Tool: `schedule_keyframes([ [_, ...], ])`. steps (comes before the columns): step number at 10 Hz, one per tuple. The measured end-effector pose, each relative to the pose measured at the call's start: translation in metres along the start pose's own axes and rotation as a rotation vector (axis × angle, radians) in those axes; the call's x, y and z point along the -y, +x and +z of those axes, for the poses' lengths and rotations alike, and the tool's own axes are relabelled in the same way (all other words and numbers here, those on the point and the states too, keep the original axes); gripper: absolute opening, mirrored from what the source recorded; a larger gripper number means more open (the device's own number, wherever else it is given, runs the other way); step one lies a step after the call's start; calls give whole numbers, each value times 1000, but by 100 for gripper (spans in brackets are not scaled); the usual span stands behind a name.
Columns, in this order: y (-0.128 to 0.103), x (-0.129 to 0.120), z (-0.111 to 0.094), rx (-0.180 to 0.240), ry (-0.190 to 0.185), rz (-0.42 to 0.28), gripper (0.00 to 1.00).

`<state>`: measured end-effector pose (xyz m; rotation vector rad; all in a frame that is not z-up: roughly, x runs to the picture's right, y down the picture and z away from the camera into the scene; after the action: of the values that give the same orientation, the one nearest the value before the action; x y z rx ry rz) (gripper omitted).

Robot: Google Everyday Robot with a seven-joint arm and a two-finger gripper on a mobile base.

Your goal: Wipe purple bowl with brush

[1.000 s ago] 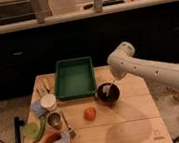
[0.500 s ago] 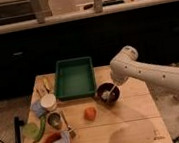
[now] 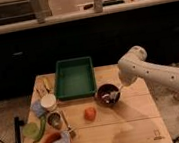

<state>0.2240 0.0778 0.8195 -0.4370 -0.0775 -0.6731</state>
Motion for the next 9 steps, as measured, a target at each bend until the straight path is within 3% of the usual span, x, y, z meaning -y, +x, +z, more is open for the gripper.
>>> schedule_keyframes([
  [3, 17, 25, 2, -46, 16, 24, 0],
  [5, 11, 39, 3, -50, 32, 13, 0],
  [7, -13, 59, 1, -26, 61, -29, 0],
  [9, -39, 61, -4, 18, 82, -94, 0],
])
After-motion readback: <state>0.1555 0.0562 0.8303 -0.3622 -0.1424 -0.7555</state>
